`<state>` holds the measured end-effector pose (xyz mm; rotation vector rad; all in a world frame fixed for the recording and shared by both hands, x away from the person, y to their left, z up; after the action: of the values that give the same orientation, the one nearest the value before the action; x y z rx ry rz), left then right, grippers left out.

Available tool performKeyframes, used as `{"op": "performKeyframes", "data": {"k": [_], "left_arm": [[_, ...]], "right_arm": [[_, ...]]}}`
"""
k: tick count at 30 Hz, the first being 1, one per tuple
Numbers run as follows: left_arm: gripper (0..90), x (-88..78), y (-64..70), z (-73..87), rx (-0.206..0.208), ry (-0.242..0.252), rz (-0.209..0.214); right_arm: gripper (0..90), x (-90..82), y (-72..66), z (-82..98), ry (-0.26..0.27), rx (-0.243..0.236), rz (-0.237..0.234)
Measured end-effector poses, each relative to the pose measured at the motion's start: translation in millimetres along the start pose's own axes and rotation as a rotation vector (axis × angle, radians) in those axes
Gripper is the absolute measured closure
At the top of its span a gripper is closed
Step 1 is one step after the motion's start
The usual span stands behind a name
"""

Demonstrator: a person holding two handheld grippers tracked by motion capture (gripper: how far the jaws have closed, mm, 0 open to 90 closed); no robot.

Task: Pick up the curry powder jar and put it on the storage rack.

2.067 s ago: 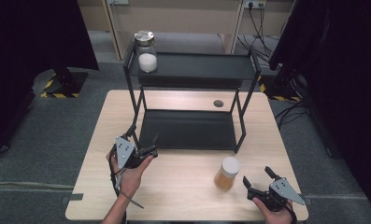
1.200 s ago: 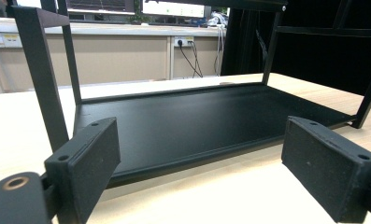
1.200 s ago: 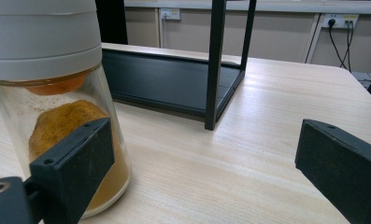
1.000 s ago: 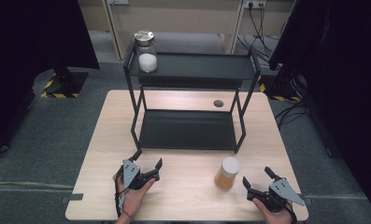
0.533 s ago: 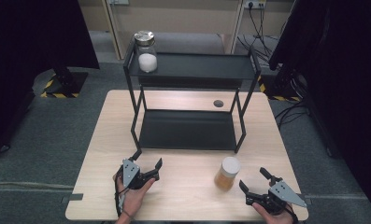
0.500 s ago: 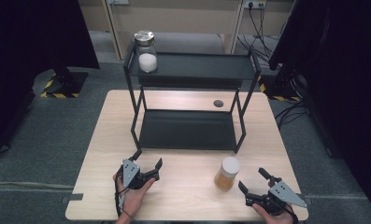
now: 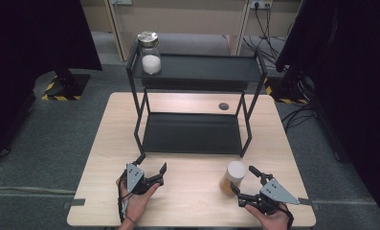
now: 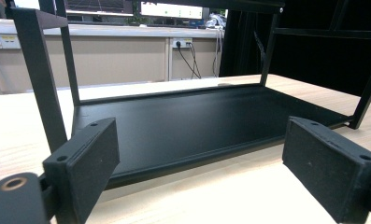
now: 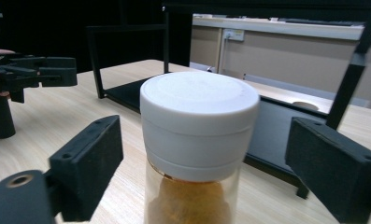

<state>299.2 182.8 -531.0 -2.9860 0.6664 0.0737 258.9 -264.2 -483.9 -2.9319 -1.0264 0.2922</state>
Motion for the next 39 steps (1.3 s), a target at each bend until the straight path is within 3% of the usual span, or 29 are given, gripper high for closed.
{"op": "performKeyframes", "data": {"k": [14, 22, 39], "left_arm": [[10.4, 0.5, 0.7, -0.3, 0.007, -0.003, 0.0], [10.4, 1.1, 0.9, -0.4, 0.008, -0.004, -0.001], [10.5, 1.1, 1.2, -0.5, 0.011, -0.004, -0.001]], "right_arm": [[33.3, 15.3, -1.0, 0.1, -0.014, -0.025, -0.008], [33.9, 13.8, -4.0, -1.2, -0.012, -0.01, 0.01], [33.9, 8.2, -11.1, -28.0, 0.107, 0.005, 0.075]]}}
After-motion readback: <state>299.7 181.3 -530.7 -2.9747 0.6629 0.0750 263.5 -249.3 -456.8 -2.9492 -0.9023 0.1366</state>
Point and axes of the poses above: each handheld gripper's, and its own axes: x roughly forward along the jaws, z roughly out of its underside, y roughly to its right, the point moved 10 cm from there along x, roughly forward along the jaws, and after that the axes turned 7 degrees about x, right-handed, at the moved point
